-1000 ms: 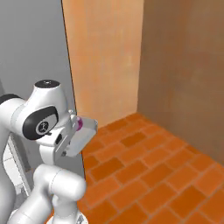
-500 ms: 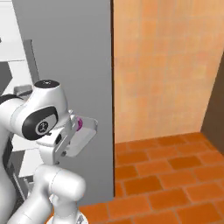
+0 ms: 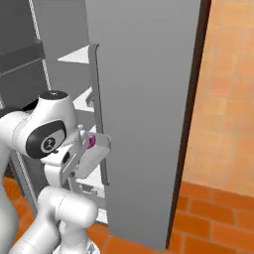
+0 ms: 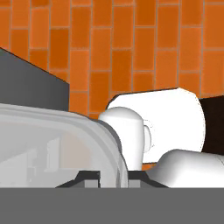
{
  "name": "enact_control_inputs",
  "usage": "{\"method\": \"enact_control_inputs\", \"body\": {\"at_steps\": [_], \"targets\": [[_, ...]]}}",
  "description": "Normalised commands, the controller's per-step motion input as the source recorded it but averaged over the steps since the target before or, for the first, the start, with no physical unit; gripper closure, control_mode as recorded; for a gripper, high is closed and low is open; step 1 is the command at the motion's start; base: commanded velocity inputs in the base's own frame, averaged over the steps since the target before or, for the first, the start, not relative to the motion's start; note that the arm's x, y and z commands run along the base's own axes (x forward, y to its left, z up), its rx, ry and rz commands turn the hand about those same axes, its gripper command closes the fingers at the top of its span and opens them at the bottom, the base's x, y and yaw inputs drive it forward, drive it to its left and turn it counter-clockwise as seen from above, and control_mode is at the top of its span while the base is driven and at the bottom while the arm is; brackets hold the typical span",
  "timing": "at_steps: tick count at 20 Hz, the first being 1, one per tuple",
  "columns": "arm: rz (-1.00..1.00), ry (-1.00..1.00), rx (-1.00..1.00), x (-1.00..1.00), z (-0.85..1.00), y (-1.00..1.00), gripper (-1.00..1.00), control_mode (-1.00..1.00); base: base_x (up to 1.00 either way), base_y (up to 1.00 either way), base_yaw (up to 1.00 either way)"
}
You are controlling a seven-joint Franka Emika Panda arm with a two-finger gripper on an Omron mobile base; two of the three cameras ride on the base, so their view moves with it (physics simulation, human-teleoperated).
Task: Take the meat container that has the fish and place it on the second highest rack of the freezer. Then take the vegetable container that has the onion and lemon and place it on the highest rack of the freezer.
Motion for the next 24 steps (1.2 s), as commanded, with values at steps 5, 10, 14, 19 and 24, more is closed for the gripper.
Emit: {"method": "enact_control_inputs", "body": {"at_steps": [5, 10, 14, 19, 24], "targets": [[0.00, 0.00, 0.00, 0.00, 0.00, 0.00, 1.00, 1.00, 0.23, -0.21, 0.59], [0.00, 0.00, 0.00, 0.00, 0.00, 0.00, 1.00, 1.00, 0.28, 0.00, 0.23], [0.00, 0.00, 0.00, 0.00, 0.00, 0.00, 1.00, 1.00, 0.50, 0.13, 0.08], [0.00, 0.00, 0.00, 0.00, 0.00, 0.00, 1.00, 1.00, 0.53, 0.23, 0.00], [0.00, 0.00, 0.00, 0.00, 0.00, 0.00, 1.00, 1.00, 0.36, 0.35, 0.00]]}}
